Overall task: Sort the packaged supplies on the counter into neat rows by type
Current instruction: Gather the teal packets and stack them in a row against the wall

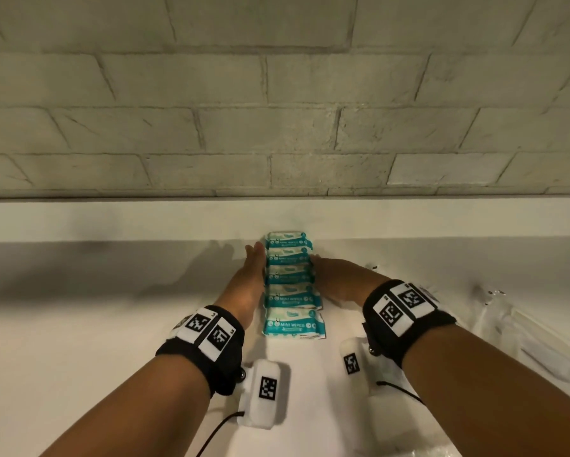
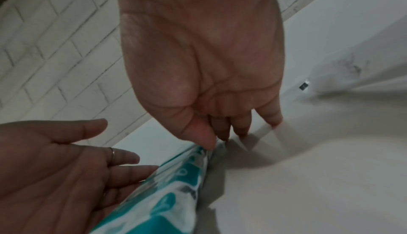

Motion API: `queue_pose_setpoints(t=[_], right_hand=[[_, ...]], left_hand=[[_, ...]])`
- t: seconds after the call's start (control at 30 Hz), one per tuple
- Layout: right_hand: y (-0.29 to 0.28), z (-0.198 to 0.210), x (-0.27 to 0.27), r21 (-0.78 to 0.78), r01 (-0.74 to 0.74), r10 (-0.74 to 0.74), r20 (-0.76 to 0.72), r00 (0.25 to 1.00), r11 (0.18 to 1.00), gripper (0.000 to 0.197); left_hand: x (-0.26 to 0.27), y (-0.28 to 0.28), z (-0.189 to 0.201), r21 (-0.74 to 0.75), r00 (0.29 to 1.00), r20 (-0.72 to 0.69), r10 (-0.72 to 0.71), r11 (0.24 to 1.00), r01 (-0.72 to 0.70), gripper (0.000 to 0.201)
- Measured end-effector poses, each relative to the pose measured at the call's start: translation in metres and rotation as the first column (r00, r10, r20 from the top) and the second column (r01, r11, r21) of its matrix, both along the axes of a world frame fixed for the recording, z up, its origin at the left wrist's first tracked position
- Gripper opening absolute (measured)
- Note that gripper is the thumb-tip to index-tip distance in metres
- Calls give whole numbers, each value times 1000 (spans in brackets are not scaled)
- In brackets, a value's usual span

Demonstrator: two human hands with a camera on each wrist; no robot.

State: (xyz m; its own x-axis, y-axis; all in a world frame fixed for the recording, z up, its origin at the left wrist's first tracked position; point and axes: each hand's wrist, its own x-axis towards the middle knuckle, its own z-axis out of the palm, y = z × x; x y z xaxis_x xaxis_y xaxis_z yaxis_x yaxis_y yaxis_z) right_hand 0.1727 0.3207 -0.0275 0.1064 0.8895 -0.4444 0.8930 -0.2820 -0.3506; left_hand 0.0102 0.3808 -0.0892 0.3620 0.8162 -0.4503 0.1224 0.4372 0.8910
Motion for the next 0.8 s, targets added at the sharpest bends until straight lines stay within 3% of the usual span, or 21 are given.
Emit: queue_pose_setpoints(t=[0.03, 0.13, 0.27, 0.33, 0.4, 0.53, 0.6, 0.67, 0.73, 0.8], right_hand=[[4, -2, 1, 3, -5, 5, -1, 1000, 1000, 46], [9, 1, 7, 43, 63, -59, -87, 994, 997, 52], [19, 7, 17, 68, 137, -112, -290, 950, 988, 66], [27, 5, 16, 28, 89, -78, -274, 958, 996, 66], [32, 2, 14, -15, 48, -50, -221, 974, 999, 70], [34, -5, 16, -8, -4, 2, -158, 987, 1000, 70], [37, -9, 17, -13, -8, 5, -226, 974, 1000, 67], [38, -13, 19, 11, 24, -19, -351, 936, 1000, 63], [37, -14, 23, 45, 79, -50, -456, 889, 996, 58], [35, -12, 28, 66, 63, -28, -437, 899, 996, 59]], left_hand=[[1, 4, -6, -7, 1000, -12, -8, 1000, 8, 109], [1, 6, 7, 52, 999, -43, 23, 998, -21, 96], [3, 36, -10, 29, 999, -43, 20, 999, -19, 114], [6, 60, -40, 28, 999, -21, -36, 999, 36, 106], [9, 64, -45, 45, 996, -52, -75, 996, 77, 101], [10, 42, -18, 23, 998, -4, -70, 997, 70, 109], [8, 26, 4, 56, 997, -12, -82, 995, 82, 106], [4, 11, 27, 126, 980, -120, -160, 976, 175, 94], [-2, -1, 44, 210, 875, -368, -315, 889, 408, 85], [-8, -13, 55, 204, 603, -669, -435, 672, 712, 100]])
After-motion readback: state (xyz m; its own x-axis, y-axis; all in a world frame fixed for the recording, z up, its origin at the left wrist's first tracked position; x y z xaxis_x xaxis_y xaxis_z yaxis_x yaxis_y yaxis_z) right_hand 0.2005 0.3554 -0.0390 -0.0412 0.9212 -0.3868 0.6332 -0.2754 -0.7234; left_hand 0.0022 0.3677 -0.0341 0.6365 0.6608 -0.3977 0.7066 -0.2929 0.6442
